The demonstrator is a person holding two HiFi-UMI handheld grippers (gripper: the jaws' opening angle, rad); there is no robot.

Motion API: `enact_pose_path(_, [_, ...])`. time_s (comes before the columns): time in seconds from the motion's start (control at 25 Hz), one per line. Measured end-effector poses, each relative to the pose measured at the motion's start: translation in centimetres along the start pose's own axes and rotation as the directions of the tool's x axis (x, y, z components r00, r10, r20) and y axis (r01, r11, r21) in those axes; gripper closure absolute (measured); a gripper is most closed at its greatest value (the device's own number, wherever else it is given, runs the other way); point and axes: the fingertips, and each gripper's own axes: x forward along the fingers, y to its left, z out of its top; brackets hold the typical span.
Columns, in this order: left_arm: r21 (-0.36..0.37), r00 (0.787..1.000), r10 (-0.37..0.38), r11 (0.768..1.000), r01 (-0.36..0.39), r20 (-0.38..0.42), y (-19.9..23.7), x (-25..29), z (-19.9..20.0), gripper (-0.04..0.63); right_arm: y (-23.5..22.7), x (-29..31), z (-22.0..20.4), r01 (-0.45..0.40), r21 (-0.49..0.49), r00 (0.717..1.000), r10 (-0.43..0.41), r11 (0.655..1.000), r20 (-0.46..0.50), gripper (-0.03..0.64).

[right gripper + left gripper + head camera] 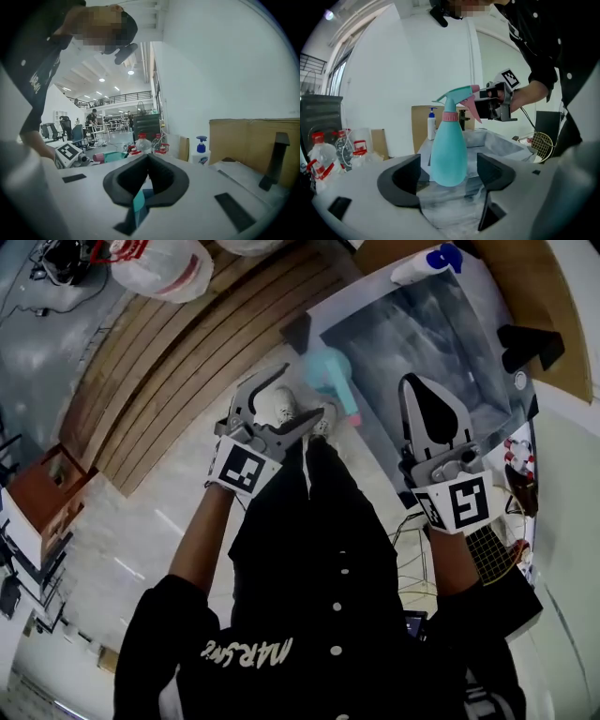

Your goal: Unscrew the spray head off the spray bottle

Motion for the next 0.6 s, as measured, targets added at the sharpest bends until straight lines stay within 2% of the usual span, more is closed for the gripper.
enact_pose_path(0.08, [0.018, 0.999, -0.029, 0.999, 0.029, 0.013, 0.1, 1.4, -0.3, 0.213, -0.2, 0.3, -0.9, -0.001, 0.009, 1.0, 0.001, 1.0, -0.009, 0.604])
enact_pose_path(0.16, [0.004, 0.998, -0.066, 0.998, 0.066, 0.022, -0.1, 2.5, -0.4, 0.199, -0.2, 0.2, -1.6, 0.0, 0.024, 1.0, 0.0, 1.0, -0.021, 0.604])
enact_pose_path(0.4, [0.018, 0.987, -0.155, 0.988, 0.154, 0.047, -0.4, 5.4, 0.3, 0.183, -0.4, 0.5, -2.5, 0.012, 0.057, 1.0, -0.01, 0.998, -0.025, 0.604])
enact_pose_path(0.6, [0.012, 0.987, -0.157, 0.987, 0.157, 0.036, -0.7, 6.7, -0.3, 0.183, -0.6, 0.5, -3.0, 0.001, 0.064, 1.0, 0.0, 0.998, -0.02, 0.604])
